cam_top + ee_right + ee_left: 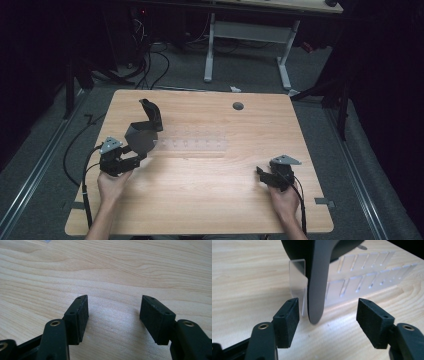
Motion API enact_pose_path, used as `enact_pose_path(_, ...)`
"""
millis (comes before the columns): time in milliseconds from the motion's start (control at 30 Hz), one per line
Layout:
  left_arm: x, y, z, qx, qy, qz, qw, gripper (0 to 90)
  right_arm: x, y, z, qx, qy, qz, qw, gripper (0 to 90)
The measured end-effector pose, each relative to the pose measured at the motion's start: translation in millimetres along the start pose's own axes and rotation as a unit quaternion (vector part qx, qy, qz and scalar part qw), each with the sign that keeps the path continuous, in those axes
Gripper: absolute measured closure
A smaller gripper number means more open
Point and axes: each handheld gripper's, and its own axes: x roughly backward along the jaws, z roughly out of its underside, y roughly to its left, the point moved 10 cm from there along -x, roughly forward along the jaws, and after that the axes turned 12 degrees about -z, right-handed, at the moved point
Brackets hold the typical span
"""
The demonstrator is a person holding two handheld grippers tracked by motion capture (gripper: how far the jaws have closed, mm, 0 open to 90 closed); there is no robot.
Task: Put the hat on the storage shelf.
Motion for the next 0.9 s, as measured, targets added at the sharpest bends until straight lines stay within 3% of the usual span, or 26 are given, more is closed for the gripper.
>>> enact_pose_path(267, 11.3, 9.4, 17.0, -0.002, 0.013, -0.015, 0.9998, 32.7, 0.0, 0.1, 0.0, 0.000, 0.000, 0.000, 1.0000, 40.2)
enact_pose_path(367, 11.9, 16.9, 28.3, -0.011, 0.024, -0.033, 0.9991, 32.2, 0.0, 0.1, 0.0, -0.001, 0.000, 0.000, 1.0000, 40.2)
enact_pose_path(467, 8.8, 25.1, 43.4, -0.025, 0.041, -0.053, 0.9974, 32.3, 0.0, 0.0, 0.0, 0.000, 0.000, 0.000, 1.0000, 40.2)
enact_pose_path(667, -0.7, 41.4, 63.6, -0.059, 0.052, -0.089, 0.9929, 32.3, -0.2, 0.6, 0.1, 0.000, 0.001, -0.001, 1.0000, 39.3)
enact_pose_path(800, -2.5, 42.4, 67.4, -0.092, 0.039, -0.094, 0.9905, 31.7, -0.4, 0.7, -0.1, 0.000, 0.001, -0.001, 1.0000, 38.9)
enact_pose_path(900, -3.4, 42.7, 66.7, -0.087, 0.036, -0.095, 0.9910, 29.6, -0.5, 0.7, -0.1, 0.001, 0.001, -0.002, 1.0000, 38.2)
